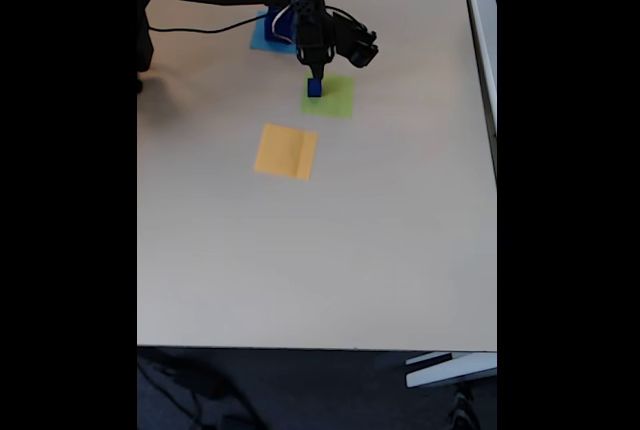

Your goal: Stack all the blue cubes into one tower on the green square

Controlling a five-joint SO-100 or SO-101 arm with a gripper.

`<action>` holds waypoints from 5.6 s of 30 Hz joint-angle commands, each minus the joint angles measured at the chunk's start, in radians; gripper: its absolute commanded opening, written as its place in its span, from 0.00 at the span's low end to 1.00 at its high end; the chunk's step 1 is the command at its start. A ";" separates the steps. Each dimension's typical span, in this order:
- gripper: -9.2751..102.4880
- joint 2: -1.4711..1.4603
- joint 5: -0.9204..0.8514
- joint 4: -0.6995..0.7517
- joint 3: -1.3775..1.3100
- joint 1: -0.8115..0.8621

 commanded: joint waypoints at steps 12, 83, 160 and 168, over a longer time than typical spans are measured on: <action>0.08 0.044 -0.014 -0.095 0.094 0.017; 0.10 0.083 -0.023 -0.101 0.124 -0.002; 0.41 0.054 0.629 0.342 -0.307 -0.472; 0.39 0.026 0.647 0.353 -0.318 -0.518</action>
